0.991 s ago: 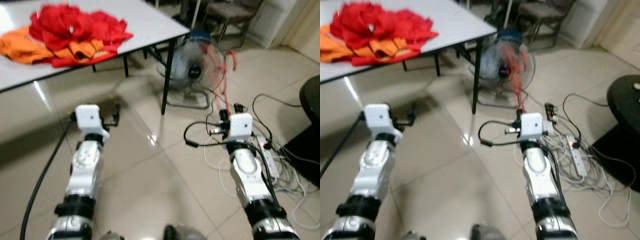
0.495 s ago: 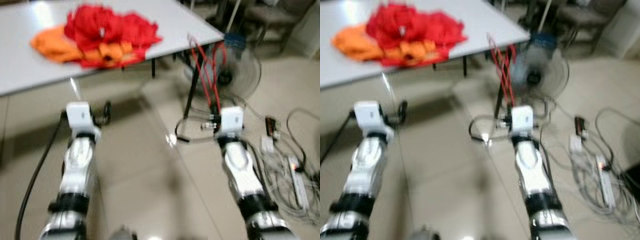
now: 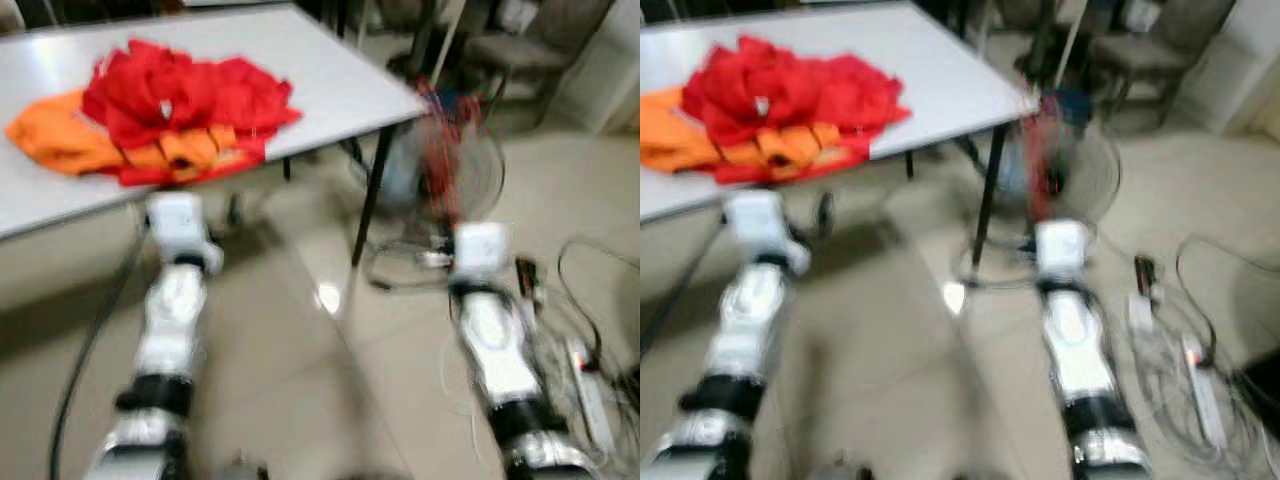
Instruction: Hang hanger
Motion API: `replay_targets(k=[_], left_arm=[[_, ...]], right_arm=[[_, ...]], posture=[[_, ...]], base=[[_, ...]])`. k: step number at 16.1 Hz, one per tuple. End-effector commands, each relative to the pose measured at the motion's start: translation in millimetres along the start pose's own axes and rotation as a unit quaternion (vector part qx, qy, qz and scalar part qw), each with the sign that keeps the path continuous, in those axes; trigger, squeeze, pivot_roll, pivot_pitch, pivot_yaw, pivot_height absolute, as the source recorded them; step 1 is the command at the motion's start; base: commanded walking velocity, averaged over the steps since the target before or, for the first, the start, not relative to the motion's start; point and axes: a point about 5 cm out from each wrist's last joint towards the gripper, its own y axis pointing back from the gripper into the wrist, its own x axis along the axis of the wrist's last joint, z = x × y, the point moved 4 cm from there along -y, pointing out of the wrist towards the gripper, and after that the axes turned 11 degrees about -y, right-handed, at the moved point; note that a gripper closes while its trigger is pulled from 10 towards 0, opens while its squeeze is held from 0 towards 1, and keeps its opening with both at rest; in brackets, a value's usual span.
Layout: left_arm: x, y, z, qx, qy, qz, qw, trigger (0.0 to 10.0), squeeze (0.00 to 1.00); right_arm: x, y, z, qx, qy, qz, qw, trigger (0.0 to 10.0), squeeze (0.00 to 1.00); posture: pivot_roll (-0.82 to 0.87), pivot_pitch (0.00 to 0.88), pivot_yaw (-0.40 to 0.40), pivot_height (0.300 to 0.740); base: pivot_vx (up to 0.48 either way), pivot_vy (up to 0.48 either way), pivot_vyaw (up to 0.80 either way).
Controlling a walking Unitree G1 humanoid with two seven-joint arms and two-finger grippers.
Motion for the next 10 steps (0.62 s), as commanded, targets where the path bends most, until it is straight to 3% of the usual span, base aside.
replay_targets(k=[1,2,4,5,8,10], left_arm=[[5,-2.3,8.6,-0.006,0.006,0.009,1.0,10.0,0.0],[5,-3.9,5.7,0.005,-0.009,0.006,1.0,10.0,0.0],[8,-13.4,-4.3,0.008,-0.052,0.001,0.999,10.0,0.0],[8,-15.5,-6.0,0.006,-0.061,-0.003,0.998,10.0,0.0],[37,-34.9,-35.5,-0.031,-0.099,0.048,0.993,10.0,0.0],[53,-39.8,-49.7,-0.049,-0.083,0.079,0.992,10.0,0.0]], right_arm=[[5,2.8,14.1,-0.016,0.012,0.012,1.0,0.0,0.0],[4,1.3,11.5,-0.002,0.004,0.004,1.0,0.0,0.0],[10,-8.2,-8.2,0.11,-0.028,-0.033,0.993,0.0,0.0],[11,-9.1,-11.8,0.131,-0.034,-0.04,0.99,0.0,0.0],[35,-14.0,-2.4,0.264,0.003,-0.083,0.961,0.0,0.0],[40,-9.3,0.2,0.311,0.005,-0.106,0.945,0.0,0.0]], posture=[[-0.14,0.094,-0.052,0.74],[-0.14,0.098,-0.046,0.74],[-0.15,0.101,-0.043,0.74],[-0.15,0.101,-0.042,0.74],[-0.15,0.105,-0.04,0.74],[-0.15,0.107,-0.037,0.74]], base=[[0.461,0.0,0.0],[0.0,0.0,0.0],[0.0,0.0,0.0],[0.0,0.0,0.0],[0.0,0.0,0.0],[0.0,0.0,0.0]])
